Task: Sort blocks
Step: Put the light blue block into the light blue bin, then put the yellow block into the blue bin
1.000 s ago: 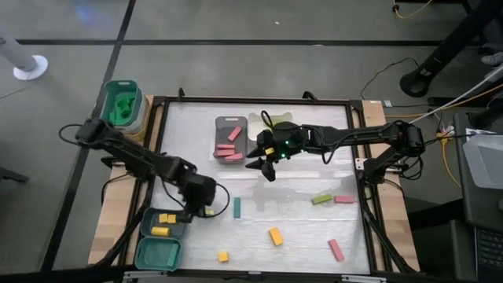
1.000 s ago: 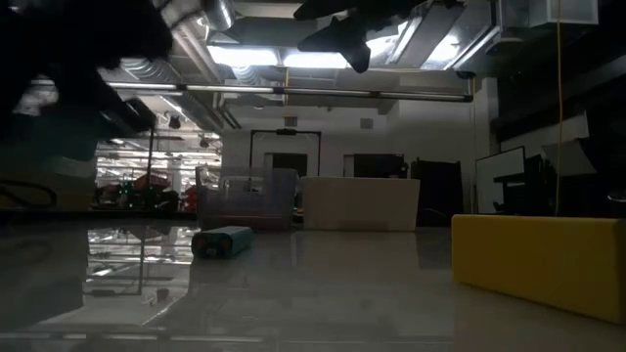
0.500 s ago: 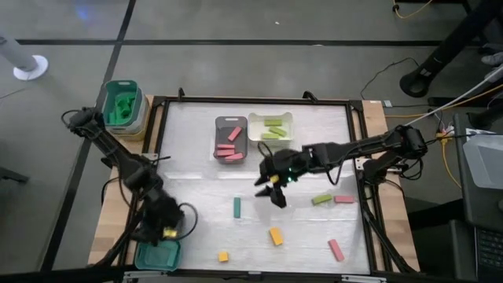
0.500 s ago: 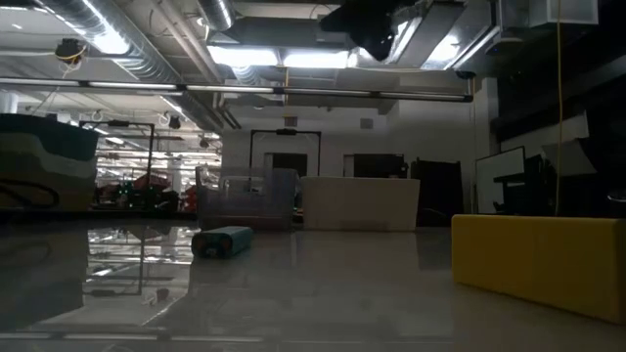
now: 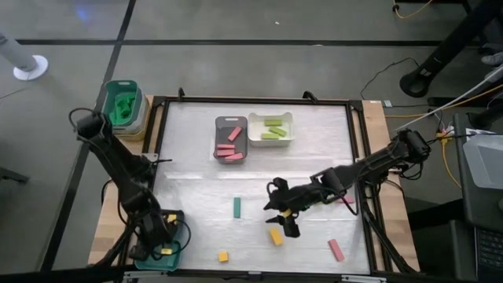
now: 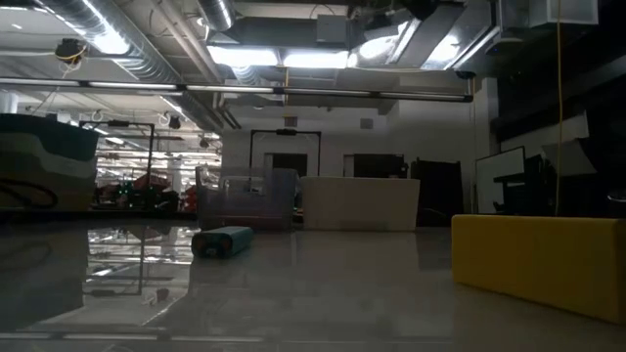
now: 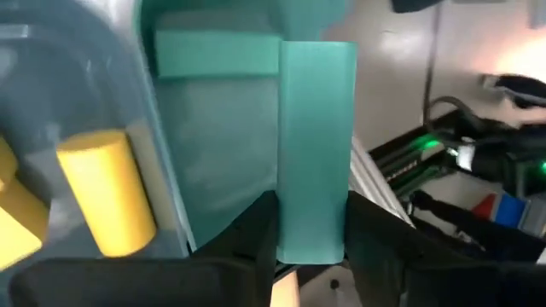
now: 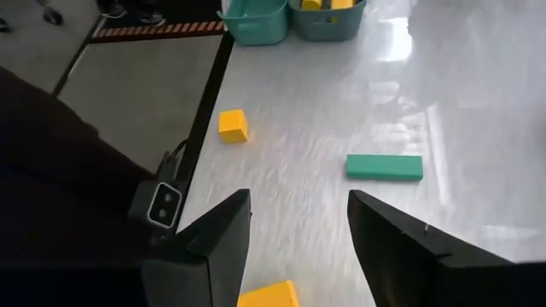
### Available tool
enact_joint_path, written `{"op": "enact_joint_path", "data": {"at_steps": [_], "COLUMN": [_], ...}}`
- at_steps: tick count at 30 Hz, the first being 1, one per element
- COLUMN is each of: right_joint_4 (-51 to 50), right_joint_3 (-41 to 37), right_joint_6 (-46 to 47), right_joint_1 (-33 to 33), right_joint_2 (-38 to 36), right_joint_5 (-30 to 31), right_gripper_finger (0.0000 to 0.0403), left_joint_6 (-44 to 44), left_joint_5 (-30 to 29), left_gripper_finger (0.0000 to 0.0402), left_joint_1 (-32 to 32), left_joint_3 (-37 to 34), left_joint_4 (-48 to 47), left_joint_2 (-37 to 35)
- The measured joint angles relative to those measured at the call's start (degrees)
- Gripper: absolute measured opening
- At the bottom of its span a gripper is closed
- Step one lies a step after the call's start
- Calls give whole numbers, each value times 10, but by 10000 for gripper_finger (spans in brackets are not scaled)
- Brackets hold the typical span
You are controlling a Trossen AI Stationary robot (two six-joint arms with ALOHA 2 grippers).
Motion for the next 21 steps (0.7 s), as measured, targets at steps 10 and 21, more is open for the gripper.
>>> {"op": "enact_joint_path", "data": {"at_steps": [10,21], "right_joint_4": [-1,-32], "right_joint_3": [0,0], "right_joint_6": [253,542], "right_joint_1": [9,48], "right_joint_2": [0,64], "right_joint_5": [34,12], "right_gripper_finger": [198,198], "left_joint_6": [-54,-17], "left_joint_5": [0,-2], "left_gripper_finger": [158,166], "left_joint_1": [-8,-8], "left_joint_3": [0,0], "left_joint_4": [1,1], "left_joint_2": [41,41]}}
